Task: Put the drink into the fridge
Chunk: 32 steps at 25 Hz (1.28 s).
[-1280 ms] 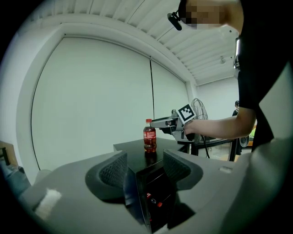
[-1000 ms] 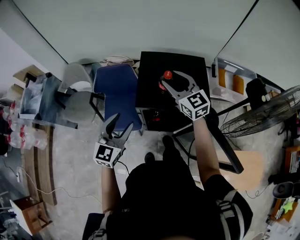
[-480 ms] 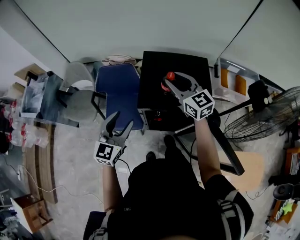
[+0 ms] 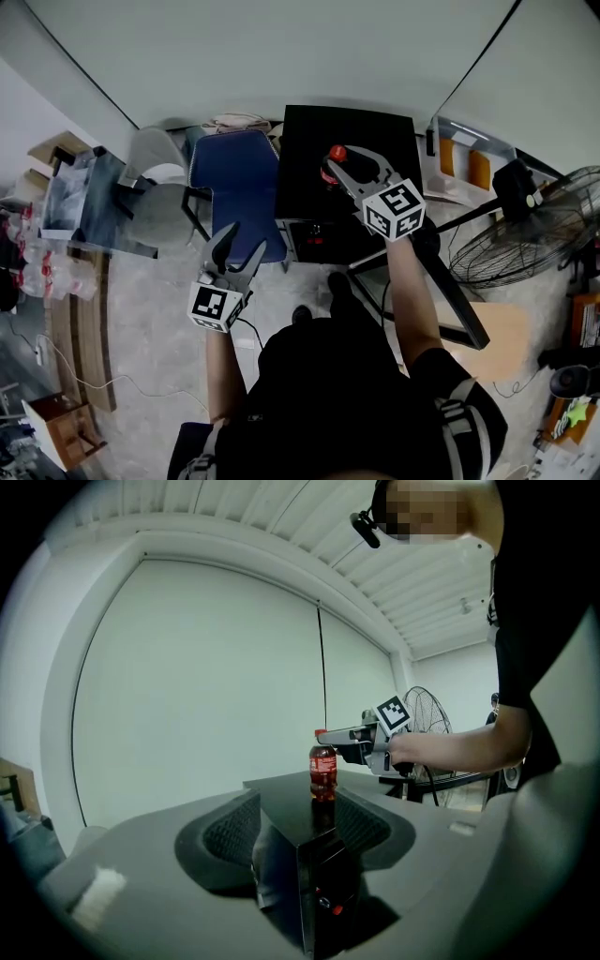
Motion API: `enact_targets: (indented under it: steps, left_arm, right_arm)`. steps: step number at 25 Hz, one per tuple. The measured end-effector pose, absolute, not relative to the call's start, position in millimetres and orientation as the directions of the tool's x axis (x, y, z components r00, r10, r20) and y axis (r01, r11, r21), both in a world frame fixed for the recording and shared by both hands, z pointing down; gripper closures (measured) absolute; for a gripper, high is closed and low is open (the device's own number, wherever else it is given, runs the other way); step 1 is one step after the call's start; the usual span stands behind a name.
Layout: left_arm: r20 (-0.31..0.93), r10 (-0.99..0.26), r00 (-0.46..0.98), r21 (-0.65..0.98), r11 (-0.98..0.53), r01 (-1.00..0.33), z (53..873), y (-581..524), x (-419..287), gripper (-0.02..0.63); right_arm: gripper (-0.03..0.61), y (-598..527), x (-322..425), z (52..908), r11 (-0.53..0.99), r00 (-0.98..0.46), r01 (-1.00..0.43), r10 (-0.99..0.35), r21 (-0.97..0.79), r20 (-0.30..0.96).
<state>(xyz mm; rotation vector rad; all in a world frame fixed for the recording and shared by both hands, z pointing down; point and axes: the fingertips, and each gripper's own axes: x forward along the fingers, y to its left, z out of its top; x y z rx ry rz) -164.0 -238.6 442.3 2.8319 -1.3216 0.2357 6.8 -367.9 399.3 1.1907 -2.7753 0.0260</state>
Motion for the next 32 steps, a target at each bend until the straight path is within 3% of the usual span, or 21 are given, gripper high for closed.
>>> enact_targets:
  steps: [32]
  left_arm:
    - [0.139,-0.623,0.769,-0.071,-0.781,-0.620,444,-205,-155,0.371]
  right_arm:
    - [0.445,-296,69,376,0.488,-0.480,-0.865,-0.873,0.117,0.087]
